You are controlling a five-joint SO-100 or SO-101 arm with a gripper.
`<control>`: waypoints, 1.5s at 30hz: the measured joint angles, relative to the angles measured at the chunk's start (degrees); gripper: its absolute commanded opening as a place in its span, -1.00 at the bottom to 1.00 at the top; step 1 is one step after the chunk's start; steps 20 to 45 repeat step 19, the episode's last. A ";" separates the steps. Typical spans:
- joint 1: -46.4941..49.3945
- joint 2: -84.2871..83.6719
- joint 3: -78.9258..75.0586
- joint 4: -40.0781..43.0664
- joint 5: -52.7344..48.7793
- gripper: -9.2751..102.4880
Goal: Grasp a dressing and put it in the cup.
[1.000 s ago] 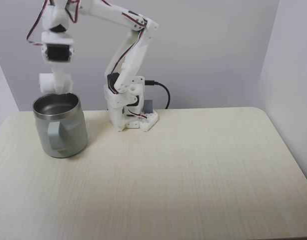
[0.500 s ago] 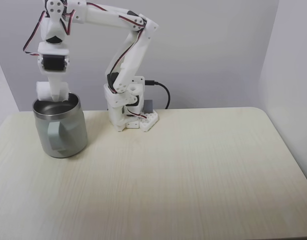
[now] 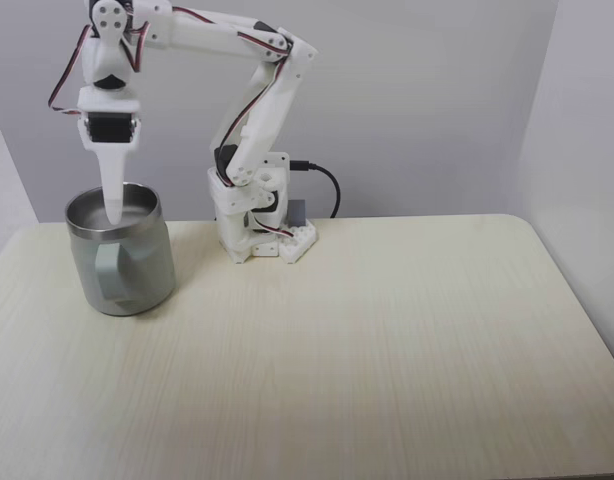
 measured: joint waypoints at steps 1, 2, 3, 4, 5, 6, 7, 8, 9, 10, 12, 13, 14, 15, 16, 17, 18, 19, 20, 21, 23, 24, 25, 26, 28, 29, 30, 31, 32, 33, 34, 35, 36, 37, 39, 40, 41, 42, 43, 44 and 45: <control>-0.09 -0.35 0.00 0.44 0.00 -0.27; -0.09 -0.62 0.00 0.97 0.00 -0.27; -0.09 -0.79 0.00 1.41 0.00 -0.27; -0.35 -1.05 0.00 1.93 0.00 -0.27; -0.53 -1.41 0.00 2.37 0.00 -0.27; -0.97 -1.76 0.00 2.81 0.00 -0.27; -1.05 -1.93 0.00 3.08 0.00 -0.27; -1.32 -2.02 0.00 3.34 0.18 -0.27; -1.41 -2.11 0.00 3.43 0.35 -0.27; -1.58 -2.20 0.00 3.43 0.44 -0.27; -1.85 -2.20 0.00 3.43 0.62 -0.28; -2.11 -2.02 0.00 3.43 0.70 -0.28; -2.29 -1.85 0.00 3.16 0.88 -0.28; -2.46 -1.58 0.00 2.90 0.97 -0.28; -2.55 -1.32 0.00 2.72 1.05 -0.28; -2.64 -1.14 0.00 2.55 1.23 -0.28; -2.64 -1.14 0.00 2.46 1.32 -0.28; -2.81 -1.14 0.00 2.37 1.32 -0.28; -2.81 -1.14 0.00 2.37 1.32 -0.28; -2.81 -1.14 0.00 2.37 1.32 -0.28; -2.81 -1.14 0.00 2.37 1.32 -0.28; -2.81 -1.14 0.00 2.37 1.32 -0.28; -2.81 -1.14 0.00 2.37 1.32 -0.28; -2.81 -1.14 0.00 2.37 1.32 -0.28; -2.81 -1.14 0.00 2.37 1.32 -0.28; -2.81 -1.14 0.00 2.37 1.32 -0.28; -2.81 -1.14 0.00 2.37 1.32 -0.28; -2.81 -1.14 0.00 2.37 1.32 -0.28; -2.81 -1.14 0.00 2.37 1.32 -0.28; -2.81 -1.14 0.00 2.37 1.32 -0.28; -2.81 -1.14 0.00 2.37 1.32 -0.28; -2.81 -1.14 0.00 2.37 1.32 -0.28; -2.81 -1.14 0.00 2.37 1.32 -0.28; -2.81 -1.14 0.00 2.37 1.32 -0.28; -2.81 -1.14 0.00 2.37 1.32 -0.28; -2.81 -1.14 0.00 2.37 1.32 -0.28; -2.81 -1.14 0.00 2.37 1.32 -0.28; -2.81 -1.14 0.00 2.37 1.32 -0.28; -2.81 -1.14 0.00 2.37 1.32 -0.28; -2.81 -1.14 0.00 2.37 1.32 -0.28; -2.81 -1.14 0.00 2.37 1.32 -0.28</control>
